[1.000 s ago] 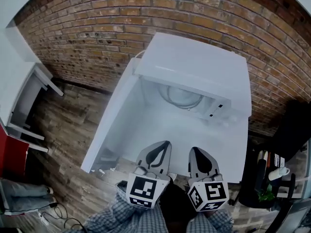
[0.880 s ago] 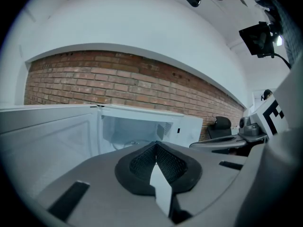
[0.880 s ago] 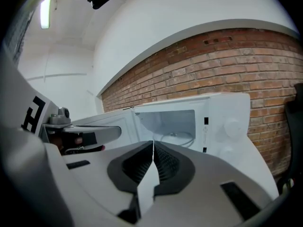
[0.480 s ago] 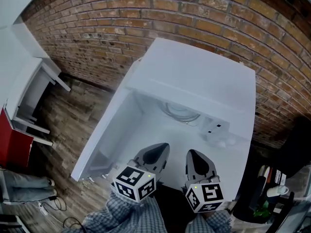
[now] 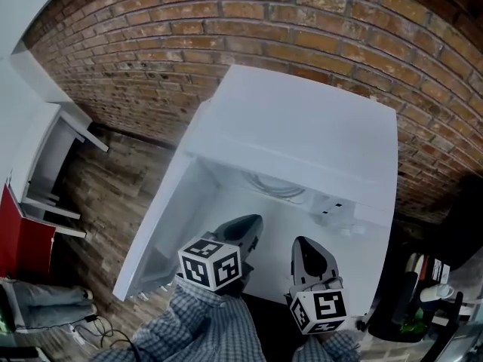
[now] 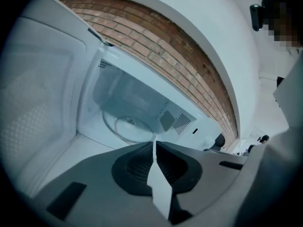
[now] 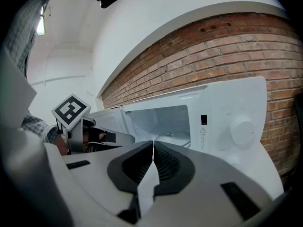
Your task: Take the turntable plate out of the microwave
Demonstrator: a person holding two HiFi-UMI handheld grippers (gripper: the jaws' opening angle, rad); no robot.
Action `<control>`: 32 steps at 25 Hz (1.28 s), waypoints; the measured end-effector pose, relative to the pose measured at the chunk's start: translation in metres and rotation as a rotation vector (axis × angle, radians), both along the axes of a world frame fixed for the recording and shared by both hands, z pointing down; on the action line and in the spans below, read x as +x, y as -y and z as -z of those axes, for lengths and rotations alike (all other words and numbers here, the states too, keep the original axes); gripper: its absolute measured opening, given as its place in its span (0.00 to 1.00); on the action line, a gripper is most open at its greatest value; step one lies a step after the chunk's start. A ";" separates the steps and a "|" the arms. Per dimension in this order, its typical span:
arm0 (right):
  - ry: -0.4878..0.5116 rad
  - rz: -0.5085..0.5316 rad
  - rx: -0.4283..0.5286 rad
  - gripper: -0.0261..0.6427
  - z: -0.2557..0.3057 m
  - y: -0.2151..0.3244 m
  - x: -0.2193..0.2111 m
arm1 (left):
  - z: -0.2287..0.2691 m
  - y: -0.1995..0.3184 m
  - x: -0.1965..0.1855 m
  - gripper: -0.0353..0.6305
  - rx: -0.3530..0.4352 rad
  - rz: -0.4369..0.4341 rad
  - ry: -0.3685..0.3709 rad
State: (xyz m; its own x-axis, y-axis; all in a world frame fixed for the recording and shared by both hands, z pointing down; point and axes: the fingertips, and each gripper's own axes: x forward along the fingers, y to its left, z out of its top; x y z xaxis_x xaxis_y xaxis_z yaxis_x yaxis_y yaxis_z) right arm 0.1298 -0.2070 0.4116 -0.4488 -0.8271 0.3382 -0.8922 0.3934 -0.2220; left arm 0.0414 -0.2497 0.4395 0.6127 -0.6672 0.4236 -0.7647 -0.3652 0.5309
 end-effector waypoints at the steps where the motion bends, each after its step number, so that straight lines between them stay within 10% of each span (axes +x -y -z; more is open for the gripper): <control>1: -0.004 -0.010 -0.007 0.07 -0.001 0.003 0.001 | -0.006 0.005 -0.001 0.05 -0.022 -0.005 0.006; 10: -0.033 -0.051 -0.052 0.07 -0.007 0.026 -0.011 | -0.054 0.056 -0.014 0.24 -0.232 0.063 -0.064; 32: -0.072 -0.028 -0.134 0.07 -0.025 0.036 -0.041 | -0.088 0.098 -0.019 0.24 -0.526 0.279 -0.448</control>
